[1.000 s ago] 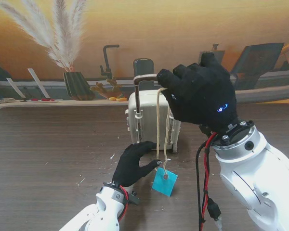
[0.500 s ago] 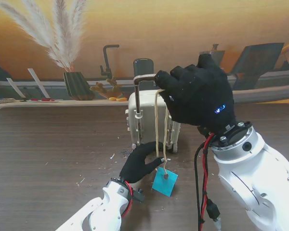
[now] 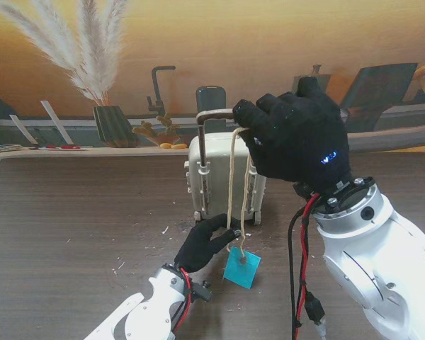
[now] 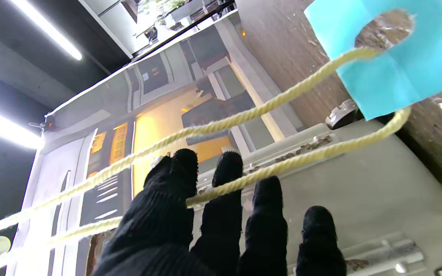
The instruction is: Attach a luggage tag to a suitcase
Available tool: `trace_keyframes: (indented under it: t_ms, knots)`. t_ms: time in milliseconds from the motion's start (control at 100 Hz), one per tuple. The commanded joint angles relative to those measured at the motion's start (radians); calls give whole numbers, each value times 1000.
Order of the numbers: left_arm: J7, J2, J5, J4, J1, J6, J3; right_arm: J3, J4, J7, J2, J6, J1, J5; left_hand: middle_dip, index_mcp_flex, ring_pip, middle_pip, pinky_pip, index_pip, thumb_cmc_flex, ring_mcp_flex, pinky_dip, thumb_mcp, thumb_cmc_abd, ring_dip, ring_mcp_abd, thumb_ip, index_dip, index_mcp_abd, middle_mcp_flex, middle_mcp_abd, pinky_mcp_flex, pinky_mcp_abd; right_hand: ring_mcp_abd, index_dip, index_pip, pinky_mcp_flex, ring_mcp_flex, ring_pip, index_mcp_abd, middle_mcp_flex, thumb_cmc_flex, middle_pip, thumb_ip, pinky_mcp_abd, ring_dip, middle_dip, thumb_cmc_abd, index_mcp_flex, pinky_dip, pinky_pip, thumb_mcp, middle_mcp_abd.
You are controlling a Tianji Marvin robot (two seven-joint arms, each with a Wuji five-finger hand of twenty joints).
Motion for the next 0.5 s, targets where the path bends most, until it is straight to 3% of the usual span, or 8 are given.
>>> trace_keyframes:
  t_ms: [0,70,160,230,260,300,400,490]
  knots:
    - [35,-7,28,-9,7,-6,2,9,-2,15,-1,10,6,3,64,-22,82,71,48,85,52,80,11,14,13,62,15,11,83,-9,108,24,61,14,-10,38,20,1,26,17,-62,1,53,24,1,-5,7,20,40,-4,5,8,15,-5]
    - [74,-14,43,-14,14,-6,-4,17,-6,19,-2,13,9,8,204,-21,233,227,146,76,48,139,87,12,19,152,8,10,91,-2,171,8,117,35,-10,38,20,1,25,16,-62,0,54,24,1,-5,7,21,41,-4,5,8,14,-3]
    - [93,-13,70,-32,25,-1,-19,27,-9,25,-4,16,14,15,341,0,383,394,360,31,51,197,174,-23,31,222,-16,5,56,-6,226,-32,105,22,-10,39,20,1,25,16,-63,-1,54,24,1,-5,7,21,41,-4,5,8,13,-4]
    - [101,-10,94,-49,32,3,-33,33,-10,28,-5,18,21,20,456,13,529,554,701,14,52,227,190,-30,28,290,-26,1,35,-15,248,-69,49,19,-9,39,20,1,24,16,-63,-1,54,24,1,-5,7,21,41,-4,5,8,12,-4]
    - [103,-9,101,-57,35,5,-38,35,-10,30,-6,20,24,23,500,14,590,611,824,15,54,235,147,-29,25,318,-25,2,28,-16,253,-77,43,29,-9,39,20,1,24,16,-62,-1,54,24,1,-5,7,21,41,-4,5,8,12,-2]
    - [105,-8,105,-69,38,6,-44,37,-10,31,-6,21,28,26,553,10,695,692,953,20,59,250,168,-28,25,366,-10,3,27,-9,257,-81,59,51,-10,39,20,1,24,16,-62,0,55,24,2,-5,7,21,42,-4,5,8,12,-3]
    - [85,-1,104,-111,45,10,-61,43,-10,36,-8,27,38,36,633,-1,936,793,1234,36,54,320,254,-30,30,455,55,4,26,-2,283,-68,218,95,-9,38,20,1,23,15,-63,-1,55,24,2,-5,7,21,42,-4,5,8,11,-2]
    - [67,8,126,-152,51,23,-75,49,-9,42,-10,32,49,44,654,-2,1043,814,1345,43,50,382,302,-30,29,482,61,3,20,3,301,-68,337,106,-9,38,20,1,23,15,-63,-1,56,23,2,-5,7,21,42,-4,5,8,10,-4]
